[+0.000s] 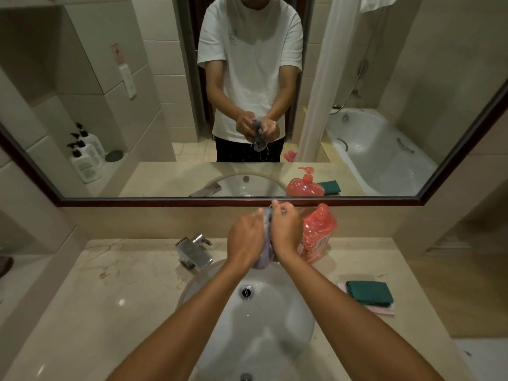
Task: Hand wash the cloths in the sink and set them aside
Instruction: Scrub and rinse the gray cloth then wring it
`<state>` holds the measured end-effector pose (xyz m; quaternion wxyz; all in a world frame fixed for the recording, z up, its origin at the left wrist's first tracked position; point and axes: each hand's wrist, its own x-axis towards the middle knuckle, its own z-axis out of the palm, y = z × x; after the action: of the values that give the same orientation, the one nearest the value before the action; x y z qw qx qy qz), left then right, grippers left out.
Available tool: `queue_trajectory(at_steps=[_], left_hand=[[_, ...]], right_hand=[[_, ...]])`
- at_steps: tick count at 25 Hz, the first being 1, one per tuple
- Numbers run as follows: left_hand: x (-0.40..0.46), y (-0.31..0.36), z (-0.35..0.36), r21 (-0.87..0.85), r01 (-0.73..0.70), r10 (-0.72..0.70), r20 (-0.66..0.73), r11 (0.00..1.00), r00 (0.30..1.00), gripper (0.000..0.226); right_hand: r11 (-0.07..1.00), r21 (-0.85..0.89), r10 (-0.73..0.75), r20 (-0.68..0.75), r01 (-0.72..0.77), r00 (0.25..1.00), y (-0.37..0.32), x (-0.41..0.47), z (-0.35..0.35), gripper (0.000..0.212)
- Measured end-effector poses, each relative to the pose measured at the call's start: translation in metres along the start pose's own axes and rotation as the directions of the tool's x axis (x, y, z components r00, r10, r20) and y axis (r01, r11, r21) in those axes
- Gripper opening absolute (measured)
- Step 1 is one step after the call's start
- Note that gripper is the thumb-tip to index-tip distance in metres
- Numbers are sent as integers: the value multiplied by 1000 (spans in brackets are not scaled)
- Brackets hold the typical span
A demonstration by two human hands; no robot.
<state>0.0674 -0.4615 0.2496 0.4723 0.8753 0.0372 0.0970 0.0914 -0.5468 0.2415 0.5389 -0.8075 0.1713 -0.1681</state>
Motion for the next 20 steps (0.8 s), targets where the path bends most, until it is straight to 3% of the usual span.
queue_trajectory(at_steps=[2, 4, 6, 9, 12, 14, 17, 20], left_hand=[[0, -7, 5, -7, 51, -51, -7, 999, 999, 60], [7, -14, 7, -103, 206, -204, 26, 973, 979, 61], [17, -19, 4, -251, 353, -338, 101, 901, 936, 68], [22, -14, -1, -368, 457, -396, 231, 810, 888, 75], [13, -7, 3, -349, 366, -279, 275, 863, 920, 74], [8, -6, 2, -290, 257, -204, 201, 922, 958, 70], [6, -1, 0, -119, 84, -71, 110, 989, 991, 59], [3, -1, 4, -136, 129, -114, 113, 982, 987, 55]], right_hand=[[997, 64, 34, 22, -36, 999, 4, -2, -3, 38], [977, 207, 38, 41, -46, 998, 8, -15, -7, 31], [960, 277, -69, 76, 45, 995, 10, -30, -8, 23], [977, 129, -181, 78, 170, 980, 5, -43, -6, 20], [989, -39, -147, -40, 145, 988, -4, -34, -4, 25], [983, -84, -169, -70, 163, 983, -9, -29, -2, 26], [993, -91, -76, -43, 71, 996, -10, -9, -5, 30], [1000, 16, 6, 45, -6, 999, -4, 1, -8, 31]])
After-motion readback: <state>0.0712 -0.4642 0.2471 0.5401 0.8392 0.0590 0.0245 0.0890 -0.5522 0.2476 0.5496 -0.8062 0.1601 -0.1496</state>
